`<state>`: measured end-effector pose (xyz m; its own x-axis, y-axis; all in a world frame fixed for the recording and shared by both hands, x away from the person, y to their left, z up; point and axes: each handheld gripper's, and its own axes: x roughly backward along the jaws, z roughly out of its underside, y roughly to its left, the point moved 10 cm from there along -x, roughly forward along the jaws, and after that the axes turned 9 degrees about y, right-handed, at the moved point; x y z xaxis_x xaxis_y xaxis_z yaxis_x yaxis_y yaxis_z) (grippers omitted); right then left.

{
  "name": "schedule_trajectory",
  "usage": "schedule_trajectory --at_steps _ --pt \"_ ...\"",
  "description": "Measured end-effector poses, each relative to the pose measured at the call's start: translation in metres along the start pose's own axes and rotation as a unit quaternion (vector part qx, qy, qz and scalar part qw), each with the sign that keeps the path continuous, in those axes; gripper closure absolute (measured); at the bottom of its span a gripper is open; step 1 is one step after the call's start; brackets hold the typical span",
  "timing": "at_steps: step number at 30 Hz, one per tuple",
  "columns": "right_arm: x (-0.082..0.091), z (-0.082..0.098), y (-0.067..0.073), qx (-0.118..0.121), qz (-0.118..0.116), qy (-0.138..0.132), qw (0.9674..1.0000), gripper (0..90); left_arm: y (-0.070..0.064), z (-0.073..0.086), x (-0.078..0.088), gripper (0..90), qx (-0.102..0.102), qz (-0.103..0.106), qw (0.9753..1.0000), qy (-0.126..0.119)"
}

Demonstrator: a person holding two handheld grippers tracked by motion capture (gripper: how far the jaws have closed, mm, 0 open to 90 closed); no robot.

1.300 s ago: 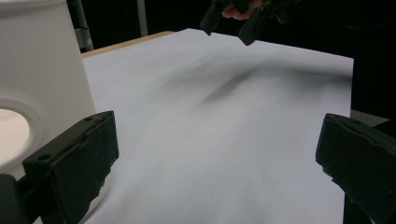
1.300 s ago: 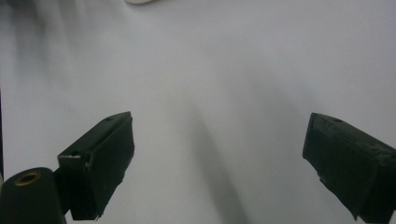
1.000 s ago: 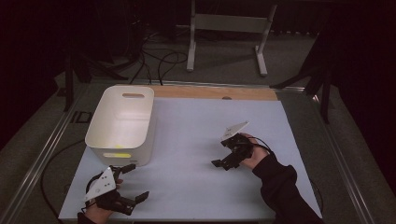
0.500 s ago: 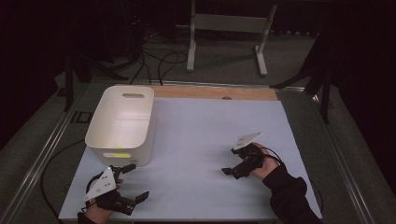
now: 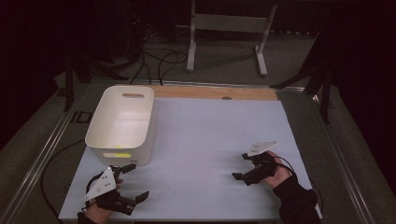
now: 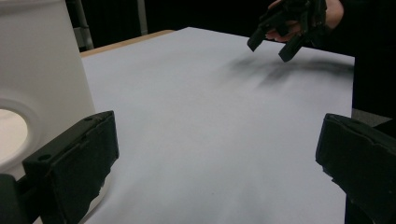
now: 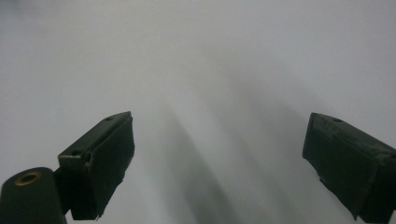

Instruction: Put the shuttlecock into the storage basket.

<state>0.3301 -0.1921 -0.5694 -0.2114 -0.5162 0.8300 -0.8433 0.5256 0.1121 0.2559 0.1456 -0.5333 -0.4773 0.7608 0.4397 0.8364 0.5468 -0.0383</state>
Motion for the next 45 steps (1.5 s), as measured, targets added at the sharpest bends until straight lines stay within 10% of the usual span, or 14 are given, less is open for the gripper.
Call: schedule_trajectory --at_steps 16,45 --pt "0.015 0.034 -0.01 -0.037 0.025 -0.038 0.9983 8.9 0.0 0.0 -0.001 0.0 0.001 0.0 1.0 0.0" --pt "0.003 0.039 -0.009 -0.01 0.027 -0.056 0.998 8.9 0.001 0.002 -0.002 0.0 0.001 -0.002 1.0 0.005"
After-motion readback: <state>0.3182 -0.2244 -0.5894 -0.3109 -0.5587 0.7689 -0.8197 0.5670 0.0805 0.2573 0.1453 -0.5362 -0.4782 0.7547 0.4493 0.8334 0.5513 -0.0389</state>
